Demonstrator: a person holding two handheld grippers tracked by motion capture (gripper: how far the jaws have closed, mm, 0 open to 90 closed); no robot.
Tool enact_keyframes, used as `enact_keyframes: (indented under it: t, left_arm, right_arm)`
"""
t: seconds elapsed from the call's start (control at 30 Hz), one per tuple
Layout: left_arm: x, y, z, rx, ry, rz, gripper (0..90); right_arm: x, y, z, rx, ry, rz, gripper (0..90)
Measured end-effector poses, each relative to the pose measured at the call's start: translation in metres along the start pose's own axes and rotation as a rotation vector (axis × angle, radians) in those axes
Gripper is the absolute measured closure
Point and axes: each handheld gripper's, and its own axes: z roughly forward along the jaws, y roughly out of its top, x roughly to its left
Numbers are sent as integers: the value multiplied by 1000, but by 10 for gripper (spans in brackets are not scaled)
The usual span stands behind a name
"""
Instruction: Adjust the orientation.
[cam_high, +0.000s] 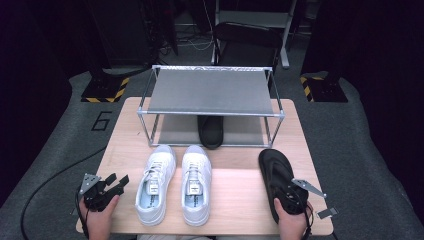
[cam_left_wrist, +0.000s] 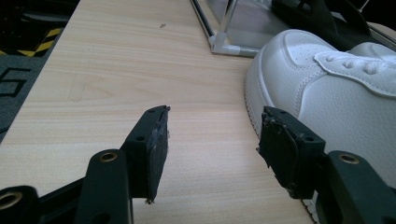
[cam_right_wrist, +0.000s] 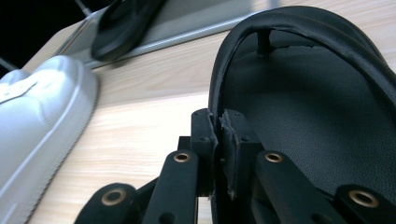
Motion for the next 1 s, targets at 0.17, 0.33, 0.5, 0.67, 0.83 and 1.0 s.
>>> enact_keyframes:
  t: [0.17,0.33,0.5,0.67,0.83,1.0]
  left_arm:
    - [0,0,0,0,1,1,422]
    - [0,0,0,-1,0,2,422]
    - [1,0,-1,-1,-1,-8,423]
    - [1,0,-3,-9,-2,-4,422]
    - [1,0,-3,-13,2,-11,422]
    - [1,0,-2,-4,3,-9,422]
  right_arm:
    - [19,-5,11,21,46,-41,829]
    - [27,-5,16,30,68,-63,787]
    - [18,0,2,-9,71,-30,662]
    - [3,8,-16,-38,13,-44,618]
    - [-17,3,-24,-59,-15,-38,585]
    - [-27,2,-28,-72,-61,-30,585]
